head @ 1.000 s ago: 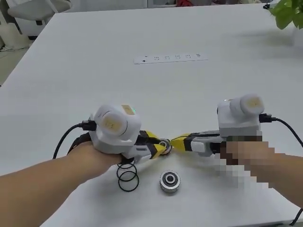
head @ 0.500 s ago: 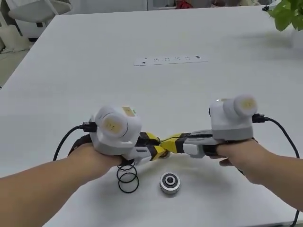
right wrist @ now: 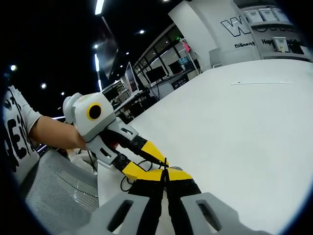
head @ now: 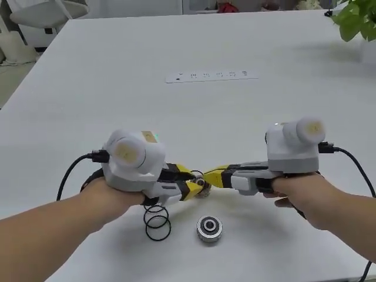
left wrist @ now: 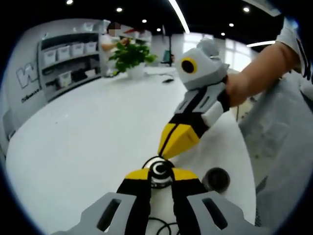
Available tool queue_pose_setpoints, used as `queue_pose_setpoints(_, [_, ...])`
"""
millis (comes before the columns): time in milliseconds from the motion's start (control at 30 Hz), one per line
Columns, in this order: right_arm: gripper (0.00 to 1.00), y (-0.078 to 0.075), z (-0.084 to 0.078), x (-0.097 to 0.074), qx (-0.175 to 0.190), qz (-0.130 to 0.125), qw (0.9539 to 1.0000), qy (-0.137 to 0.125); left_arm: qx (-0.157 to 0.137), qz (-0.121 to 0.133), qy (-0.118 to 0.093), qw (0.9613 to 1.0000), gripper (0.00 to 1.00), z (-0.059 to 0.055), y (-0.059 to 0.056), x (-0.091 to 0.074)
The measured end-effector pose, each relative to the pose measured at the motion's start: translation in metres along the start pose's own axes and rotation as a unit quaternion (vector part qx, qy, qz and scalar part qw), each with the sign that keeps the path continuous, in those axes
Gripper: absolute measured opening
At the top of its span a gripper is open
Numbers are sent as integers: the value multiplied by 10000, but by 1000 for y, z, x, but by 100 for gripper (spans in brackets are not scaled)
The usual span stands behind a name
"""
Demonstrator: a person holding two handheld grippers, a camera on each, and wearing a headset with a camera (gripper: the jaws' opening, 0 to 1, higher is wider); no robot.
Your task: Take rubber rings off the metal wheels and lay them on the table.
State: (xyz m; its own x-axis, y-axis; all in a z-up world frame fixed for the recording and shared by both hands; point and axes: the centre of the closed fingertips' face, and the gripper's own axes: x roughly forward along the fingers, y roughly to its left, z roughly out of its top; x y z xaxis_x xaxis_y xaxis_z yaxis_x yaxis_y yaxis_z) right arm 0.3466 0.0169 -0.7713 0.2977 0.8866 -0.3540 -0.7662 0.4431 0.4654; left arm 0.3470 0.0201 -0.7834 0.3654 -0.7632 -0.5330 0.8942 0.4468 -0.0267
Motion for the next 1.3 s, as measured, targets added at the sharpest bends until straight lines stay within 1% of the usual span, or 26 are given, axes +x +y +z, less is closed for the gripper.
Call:
queue_pose_setpoints(100, [0, 5, 3, -1, 31, 43, 10000, -46, 3, -17, -77, 10000, 21, 3, 0, -9])
queue_pose_setpoints(233, [0, 7, 7, -1, 84, 102, 9999, -110, 0, -33, -212, 9998, 24, 8, -1, -23])
queue_pose_setpoints(400, [0, 14, 14, -4, 107, 168, 9996, -198, 87, -27, -431, 9990, 33, 18, -6, -43])
queue_pose_setpoints(467, [0, 17, 18, -5, 110, 201, 9995, -236, 108, -50, -497, 9987, 35, 19, -5, -51])
queue_pose_setpoints(667, [0, 29, 25, -6, 126, 332, 9989, -321, 202, -61, -580, 9981, 44, 22, -10, -71])
queue_pose_setpoints(800, [0, 37, 28, -6, 128, 424, 9984, -340, 275, -49, -578, 9979, 49, 22, -15, -82])
queue_pose_setpoints(967, [0, 50, 31, -5, 87, 571, 9978, -327, 264, -69, -588, 9979, 56, 21, -20, -93])
queue_pose_setpoints(1067, [0, 57, 31, -5, 96, 649, 9974, -314, 416, -32, -487, 9979, 59, 16, -21, -99])
queue_pose_setpoints(1133, [0, 63, 31, -5, 101, 713, 9969, -310, 462, -28, -435, 9980, 61, 13, -23, -104])
queue_pose_setpoints(1300, [0, 75, 26, -1, 84, 840, 9962, -200, 491, 3, -365, 9981, 64, 6, -24, -114])
